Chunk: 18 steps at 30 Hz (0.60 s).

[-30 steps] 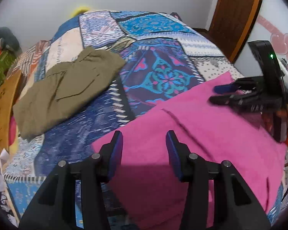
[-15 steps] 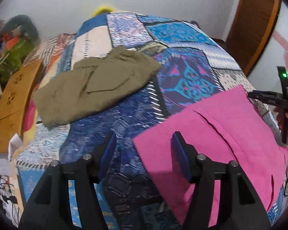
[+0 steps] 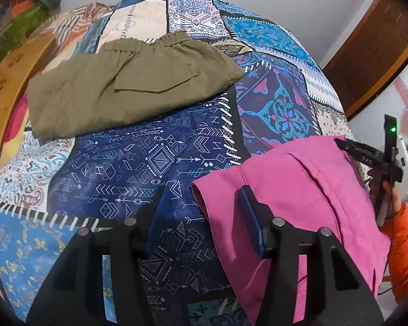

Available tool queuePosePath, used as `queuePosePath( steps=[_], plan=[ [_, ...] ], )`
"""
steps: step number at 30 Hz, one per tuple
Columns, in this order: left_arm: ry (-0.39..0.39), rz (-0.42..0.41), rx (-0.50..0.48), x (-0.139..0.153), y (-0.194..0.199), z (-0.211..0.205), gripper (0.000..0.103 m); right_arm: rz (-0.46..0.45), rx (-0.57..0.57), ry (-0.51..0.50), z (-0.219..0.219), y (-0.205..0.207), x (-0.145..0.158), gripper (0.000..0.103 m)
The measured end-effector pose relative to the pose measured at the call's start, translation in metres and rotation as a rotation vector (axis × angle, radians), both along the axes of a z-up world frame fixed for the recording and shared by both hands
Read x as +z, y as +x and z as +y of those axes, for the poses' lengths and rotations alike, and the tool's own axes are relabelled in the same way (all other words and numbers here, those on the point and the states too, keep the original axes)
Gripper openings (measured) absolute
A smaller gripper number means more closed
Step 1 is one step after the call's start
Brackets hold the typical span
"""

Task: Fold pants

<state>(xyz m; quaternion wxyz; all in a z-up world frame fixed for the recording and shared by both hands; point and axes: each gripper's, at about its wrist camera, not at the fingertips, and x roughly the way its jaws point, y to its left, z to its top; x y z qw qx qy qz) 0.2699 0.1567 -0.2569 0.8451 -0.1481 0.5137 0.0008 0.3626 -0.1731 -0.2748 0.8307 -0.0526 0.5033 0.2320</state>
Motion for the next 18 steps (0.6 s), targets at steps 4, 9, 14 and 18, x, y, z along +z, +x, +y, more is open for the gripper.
queuePosePath(
  steps=[4,9,14,18],
  plan=[
    [0.013,-0.007,-0.018,0.003,0.002,-0.007,0.025,-0.011,0.043,0.023,0.006,-0.003,0.003,0.010],
    [0.135,-0.044,-0.030,0.011,0.002,-0.020,0.005,-0.074,0.056,-0.018,0.010,-0.009,0.006,0.004],
    [0.239,-0.075,-0.044,0.017,0.000,-0.027,0.005,-0.072,0.039,-0.023,0.009,-0.005,0.004,0.003],
    [0.238,-0.069,-0.015,0.014,0.002,-0.019,0.005,-0.103,-0.001,-0.044,0.007,-0.001,0.005,0.003]
  ],
)
